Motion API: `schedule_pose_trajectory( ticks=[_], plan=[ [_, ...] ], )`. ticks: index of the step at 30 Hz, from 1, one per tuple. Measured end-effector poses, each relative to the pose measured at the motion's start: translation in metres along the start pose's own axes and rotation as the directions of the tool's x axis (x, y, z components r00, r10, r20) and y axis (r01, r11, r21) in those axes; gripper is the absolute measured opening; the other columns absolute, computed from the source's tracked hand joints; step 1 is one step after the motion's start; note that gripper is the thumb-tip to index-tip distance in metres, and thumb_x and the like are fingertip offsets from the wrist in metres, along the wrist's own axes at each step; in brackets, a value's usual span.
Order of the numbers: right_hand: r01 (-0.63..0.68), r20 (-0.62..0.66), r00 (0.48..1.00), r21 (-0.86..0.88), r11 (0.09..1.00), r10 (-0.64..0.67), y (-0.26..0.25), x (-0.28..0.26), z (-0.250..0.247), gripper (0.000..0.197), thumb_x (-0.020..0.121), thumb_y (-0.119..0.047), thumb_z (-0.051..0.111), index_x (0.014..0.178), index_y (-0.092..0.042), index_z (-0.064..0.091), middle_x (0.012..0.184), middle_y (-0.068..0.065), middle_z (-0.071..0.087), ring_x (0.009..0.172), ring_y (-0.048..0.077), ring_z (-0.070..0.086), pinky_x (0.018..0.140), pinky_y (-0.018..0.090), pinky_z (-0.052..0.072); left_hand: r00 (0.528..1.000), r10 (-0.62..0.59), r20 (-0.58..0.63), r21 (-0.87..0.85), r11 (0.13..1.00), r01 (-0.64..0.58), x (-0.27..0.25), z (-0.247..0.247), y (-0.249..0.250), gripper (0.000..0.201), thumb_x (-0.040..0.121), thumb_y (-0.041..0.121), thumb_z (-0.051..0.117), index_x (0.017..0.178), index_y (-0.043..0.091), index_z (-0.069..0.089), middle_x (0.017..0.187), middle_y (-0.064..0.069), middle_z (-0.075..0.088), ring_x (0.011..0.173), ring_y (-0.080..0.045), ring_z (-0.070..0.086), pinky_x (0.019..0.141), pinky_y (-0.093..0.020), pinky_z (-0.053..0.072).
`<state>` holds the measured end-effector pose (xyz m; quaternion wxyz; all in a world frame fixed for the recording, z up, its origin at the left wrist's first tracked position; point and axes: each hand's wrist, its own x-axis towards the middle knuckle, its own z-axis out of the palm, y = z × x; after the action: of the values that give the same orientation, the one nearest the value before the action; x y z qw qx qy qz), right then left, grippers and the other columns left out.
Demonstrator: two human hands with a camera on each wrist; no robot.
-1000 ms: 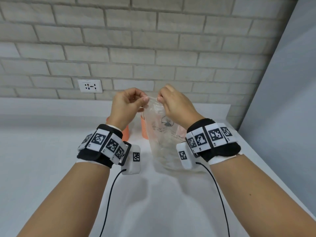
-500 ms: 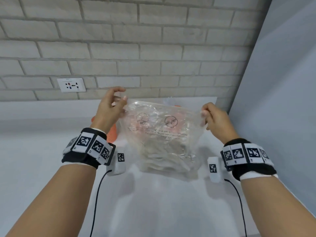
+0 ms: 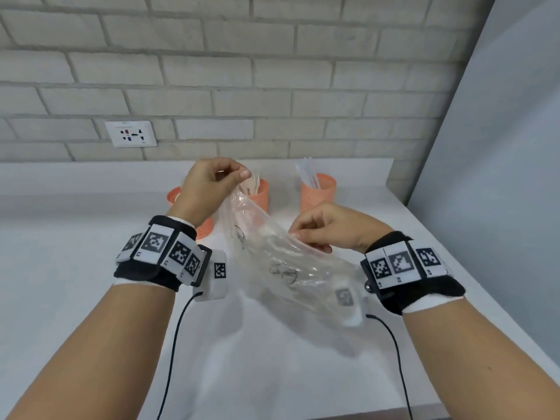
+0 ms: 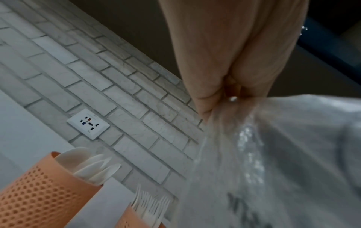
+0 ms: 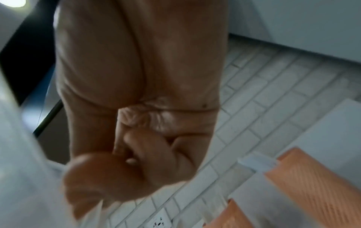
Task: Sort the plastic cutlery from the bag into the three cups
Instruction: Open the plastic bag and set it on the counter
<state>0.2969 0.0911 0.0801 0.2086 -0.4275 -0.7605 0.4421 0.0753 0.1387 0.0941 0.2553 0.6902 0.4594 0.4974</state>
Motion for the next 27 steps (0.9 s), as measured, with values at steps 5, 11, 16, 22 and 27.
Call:
schedule_pose_trajectory(
  ticks=[5, 11, 16, 22, 27],
  plan=[
    [-0.066, 0.066, 0.996, 0.186, 0.98, 0.055, -0.014, 0.012, 0.027, 0.045, 0.094, -0.041, 0.038, 0.098, -0.003, 0.062, 0.065, -0.007, 0.058, 0.052, 0.004, 0.051, 0.047, 0.018, 0.04, 0.983, 0.059, -0.174, -0.06, 0.996, -0.07, -0.004, 0.006, -0.006, 0.007, 0.086, 0.015, 0.063, 0.087, 0.01, 0.068, 0.077, 0.009, 0.058, 0.069, 0.001, 0.054, 0.069, -0.013, 0.043],
    [0.064, 0.004, 0.998, 0.004, 0.998, -0.064, -0.021, 0.02, 0.048, 0.031, 0.091, -0.022, 0.057, 0.062, -0.012, 0.054, 0.052, -0.005, 0.05, 0.043, 0.001, 0.043, 0.045, 0.013, 0.035, 0.971, 0.126, -0.205, 0.023, 0.992, -0.124, -0.004, 0.009, -0.002, 0.012, 0.087, 0.017, 0.063, 0.089, 0.008, 0.07, 0.079, 0.007, 0.051, 0.069, -0.005, 0.05, 0.069, -0.018, 0.042],
    [0.067, -0.111, 0.992, -0.008, 0.998, -0.067, -0.009, 0.021, 0.05, 0.023, 0.09, -0.02, 0.057, 0.068, -0.015, 0.064, 0.062, -0.002, 0.06, 0.056, 0.007, 0.054, 0.056, 0.015, 0.045, 0.999, 0.019, 0.037, 0.152, 0.988, -0.024, -0.018, -0.006, 0.006, 0.04, 0.092, 0.044, 0.049, 0.065, 0.018, 0.063, 0.058, 0.003, 0.052, 0.047, -0.004, 0.038, 0.055, -0.023, 0.033],
    [0.068, -0.497, 0.818, -0.416, 0.907, -0.289, -0.009, 0.021, 0.027, 0.027, 0.072, 0.013, 0.056, 0.086, -0.01, 0.057, 0.076, -0.012, 0.04, 0.062, 0.003, 0.041, 0.06, 0.014, 0.039, 0.935, -0.157, 0.318, 0.484, 0.875, -0.018, -0.028, -0.011, -0.003, 0.033, 0.07, 0.044, 0.075, 0.086, 0.023, 0.056, 0.058, 0.009, 0.039, 0.052, -0.006, 0.037, 0.05, -0.023, 0.026],
    [-0.199, -0.358, 0.934, -0.473, 0.858, 0.019, -0.002, 0.017, 0.03, 0.058, 0.079, -0.01, 0.066, 0.132, -0.011, 0.041, 0.117, 0.002, 0.044, 0.096, 0.013, 0.05, 0.083, 0.021, 0.045, 0.92, -0.31, 0.241, 0.618, 0.78, 0.101, -0.02, 0.012, -0.032, 0.013, 0.091, 0.018, 0.055, 0.084, 0.007, 0.057, 0.081, -0.003, 0.05, 0.085, -0.025, 0.056, 0.07, -0.029, 0.04]
  ],
)
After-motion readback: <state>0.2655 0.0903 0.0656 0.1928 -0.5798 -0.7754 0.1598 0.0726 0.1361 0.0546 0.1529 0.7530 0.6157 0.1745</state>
